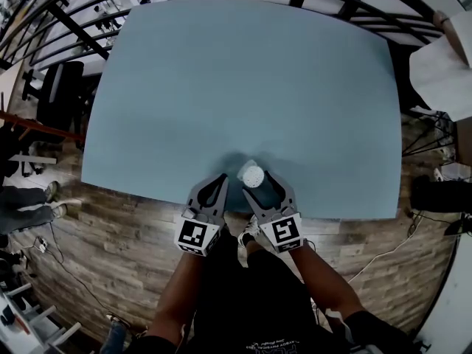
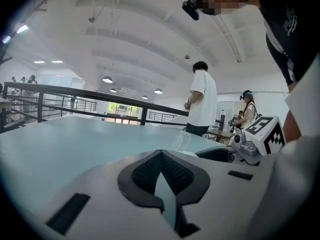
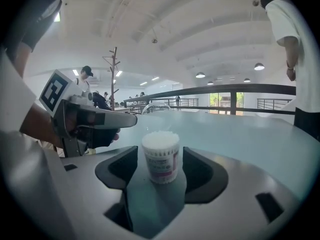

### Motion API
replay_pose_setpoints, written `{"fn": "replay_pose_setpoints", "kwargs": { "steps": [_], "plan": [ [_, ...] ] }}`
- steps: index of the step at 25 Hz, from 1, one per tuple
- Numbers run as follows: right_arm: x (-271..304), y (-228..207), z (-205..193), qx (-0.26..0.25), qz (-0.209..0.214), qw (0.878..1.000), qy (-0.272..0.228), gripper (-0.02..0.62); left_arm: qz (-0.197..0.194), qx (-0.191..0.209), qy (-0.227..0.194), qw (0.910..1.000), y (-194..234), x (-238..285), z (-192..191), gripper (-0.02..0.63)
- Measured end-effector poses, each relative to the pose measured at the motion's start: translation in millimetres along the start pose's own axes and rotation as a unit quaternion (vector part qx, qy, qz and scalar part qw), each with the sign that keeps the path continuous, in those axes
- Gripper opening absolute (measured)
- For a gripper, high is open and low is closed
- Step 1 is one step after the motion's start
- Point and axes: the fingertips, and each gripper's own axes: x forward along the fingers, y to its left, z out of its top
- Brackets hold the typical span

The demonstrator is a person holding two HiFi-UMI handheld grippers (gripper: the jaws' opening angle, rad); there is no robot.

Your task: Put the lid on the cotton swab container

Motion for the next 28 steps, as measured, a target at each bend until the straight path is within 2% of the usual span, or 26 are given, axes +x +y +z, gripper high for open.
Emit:
{"fn": "replay_pose_setpoints", "kwargs": {
  "steps": [10, 14, 18, 28],
  "plan": [
    [5, -9, -7, 0.008, -0.006, 1.0, 0.004, 0.272, 0.0, -0.015, 0.002, 0.9999, -5, 8, 3, 0.009],
    [4, -11, -7, 0.029, -0.007, 1.0, -0.001, 0.255, 0.0, -0.01, 0.003, 0.9999, -4, 9, 4, 0.009],
    [5, -9, -5, 0.002, -0.004, 1.0, -0.004, 0.25, -0.001, -0.011, 0.005, 0.9999, -1, 9, 4, 0.009],
    [5, -3, -6, -0.008, -0.003, 1.0, 0.003, 0.249, -0.019, -0.007, -0.003, 0.9998, -12, 21, 19, 0.009]
  ]
}}
